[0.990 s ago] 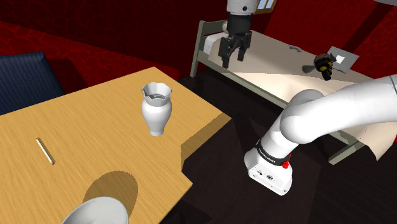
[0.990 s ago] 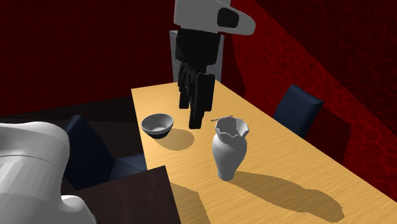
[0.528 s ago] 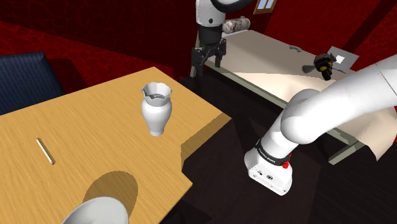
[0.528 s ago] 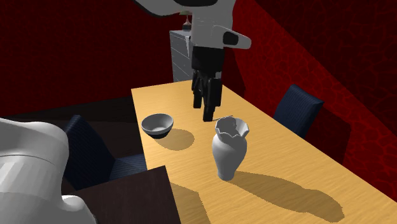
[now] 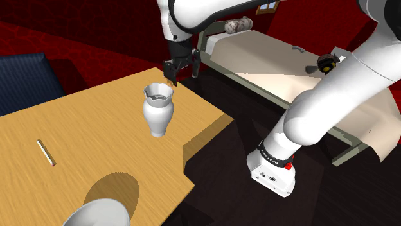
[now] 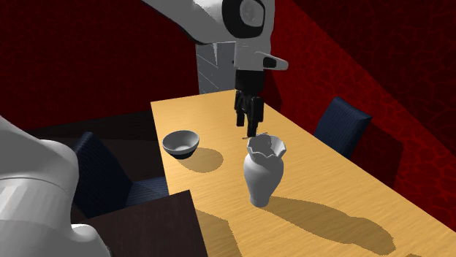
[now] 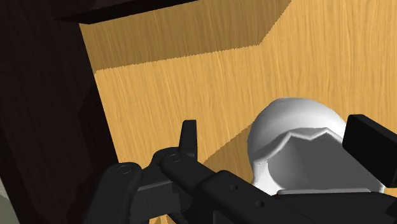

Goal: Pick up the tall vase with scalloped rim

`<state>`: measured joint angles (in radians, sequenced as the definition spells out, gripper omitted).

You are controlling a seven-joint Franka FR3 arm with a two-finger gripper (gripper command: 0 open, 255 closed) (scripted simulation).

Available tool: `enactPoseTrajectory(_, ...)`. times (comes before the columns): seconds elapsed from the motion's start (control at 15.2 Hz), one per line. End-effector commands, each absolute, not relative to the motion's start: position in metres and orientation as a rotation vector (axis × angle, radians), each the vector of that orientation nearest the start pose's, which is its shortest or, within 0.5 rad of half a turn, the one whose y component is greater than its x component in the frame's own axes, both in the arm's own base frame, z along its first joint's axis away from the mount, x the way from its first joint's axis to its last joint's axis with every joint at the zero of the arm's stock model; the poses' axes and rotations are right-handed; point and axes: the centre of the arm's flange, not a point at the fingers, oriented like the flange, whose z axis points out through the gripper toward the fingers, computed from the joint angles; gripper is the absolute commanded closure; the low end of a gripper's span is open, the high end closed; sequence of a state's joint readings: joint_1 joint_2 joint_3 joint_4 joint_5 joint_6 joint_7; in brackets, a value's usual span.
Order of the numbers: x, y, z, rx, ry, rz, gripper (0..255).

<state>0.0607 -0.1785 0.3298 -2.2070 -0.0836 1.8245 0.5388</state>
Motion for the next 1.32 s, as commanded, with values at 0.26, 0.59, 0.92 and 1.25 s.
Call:
enactPoseTrajectory(0.26, 0.486, 0.231, 0.393, -3.393, 0.254, 0.195, 0)
enactPoseTrajectory(0.59, 0.528, 0.273, 0.356, -3.435, 0.284, 0.173, 0)
enactPoseTrajectory(0.92, 0.542, 0.288, 0.327, -3.449, 0.294, 0.164, 0)
enactPoseTrajectory(1.25, 0.542, 0.288, 0.303, -3.449, 0.294, 0.164, 0)
